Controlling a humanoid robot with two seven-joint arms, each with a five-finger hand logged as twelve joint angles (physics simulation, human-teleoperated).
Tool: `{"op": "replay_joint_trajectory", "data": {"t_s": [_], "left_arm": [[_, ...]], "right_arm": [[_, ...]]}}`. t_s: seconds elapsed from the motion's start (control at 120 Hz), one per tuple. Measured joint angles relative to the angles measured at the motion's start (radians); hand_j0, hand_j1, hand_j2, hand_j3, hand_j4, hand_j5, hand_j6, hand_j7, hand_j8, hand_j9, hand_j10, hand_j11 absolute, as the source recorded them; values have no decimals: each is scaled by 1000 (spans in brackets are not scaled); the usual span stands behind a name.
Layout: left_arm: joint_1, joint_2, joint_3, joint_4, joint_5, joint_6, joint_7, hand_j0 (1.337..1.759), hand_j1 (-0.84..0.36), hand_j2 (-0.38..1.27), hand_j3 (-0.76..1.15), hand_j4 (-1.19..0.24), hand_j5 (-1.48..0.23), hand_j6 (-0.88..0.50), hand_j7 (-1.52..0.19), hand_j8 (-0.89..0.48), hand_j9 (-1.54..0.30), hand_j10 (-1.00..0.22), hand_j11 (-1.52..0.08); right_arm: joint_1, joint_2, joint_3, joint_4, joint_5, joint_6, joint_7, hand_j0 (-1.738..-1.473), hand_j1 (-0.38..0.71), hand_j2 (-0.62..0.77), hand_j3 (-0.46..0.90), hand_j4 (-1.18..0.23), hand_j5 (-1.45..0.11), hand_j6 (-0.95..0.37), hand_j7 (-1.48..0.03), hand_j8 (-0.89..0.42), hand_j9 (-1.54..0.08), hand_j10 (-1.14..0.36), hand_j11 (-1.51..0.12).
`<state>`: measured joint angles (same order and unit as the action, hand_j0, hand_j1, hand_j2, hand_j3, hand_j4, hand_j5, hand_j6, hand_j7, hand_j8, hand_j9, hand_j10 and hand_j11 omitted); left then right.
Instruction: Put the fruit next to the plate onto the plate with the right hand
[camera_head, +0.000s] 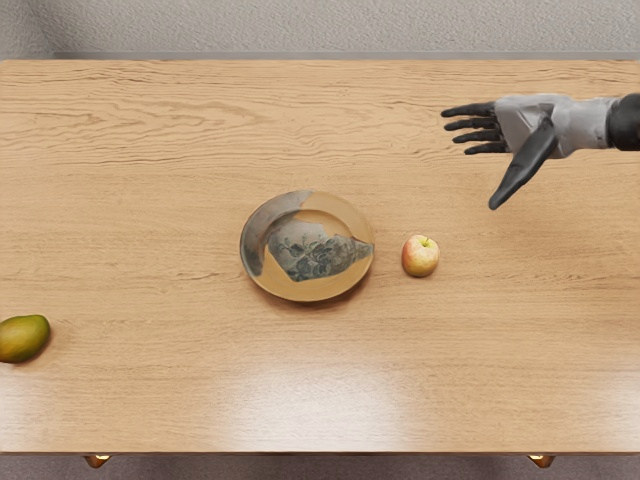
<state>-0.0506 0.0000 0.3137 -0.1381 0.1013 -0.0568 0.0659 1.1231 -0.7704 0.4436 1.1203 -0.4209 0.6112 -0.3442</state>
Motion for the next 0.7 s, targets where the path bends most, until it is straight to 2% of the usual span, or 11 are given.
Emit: {"op": "replay_joint_trajectory", "data": {"t_s": [0.15, 0.25, 0.358, 0.533, 0.7], "left_arm": [[0, 0, 0, 0, 0, 0, 0, 1658, 55, 49, 0, -245, -318, -245, -318, -245, -318, -245, -318], [0, 0, 0, 0, 0, 0, 0, 1658, 55, 49, 0, -245, -318, -245, -318, -245, -318, -245, -318], [0, 0, 0, 0, 0, 0, 0, 1658, 55, 49, 0, -245, -318, -245, -318, -245, -318, -245, -318], [0, 0, -1, 0, 0, 0, 0, 1658, 55, 49, 0, -245, -318, -245, -318, -245, -318, -245, -318], [0, 0, 0, 0, 0, 0, 0, 1658, 55, 49, 0, -245, -318, -245, -318, -245, -318, -245, -318]], "right_arm": [[-24, -53, -21, 239, -193, -56, 9, -1658, -306, -7, 0, -37, -47, -38, -47, -37, -47, -37, -47], [-51, -69, -39, 348, -277, -193, 10, -1658, -307, -6, 0, -38, -47, -39, -47, -38, -47, -38, -47], [-88, -73, -50, 427, -353, -353, 9, -1658, -307, -6, 0, -39, -48, -40, -47, -39, -47, -38, -47], [-115, -41, -129, 491, -441, -561, 0, -1658, -305, -6, 0, -41, -49, -42, -49, -41, -49, -40, -49], [-131, -6, -165, 498, -471, -627, -36, -1658, -279, -10, 0, -63, -78, -65, -78, -64, -78, -63, -78]]}}
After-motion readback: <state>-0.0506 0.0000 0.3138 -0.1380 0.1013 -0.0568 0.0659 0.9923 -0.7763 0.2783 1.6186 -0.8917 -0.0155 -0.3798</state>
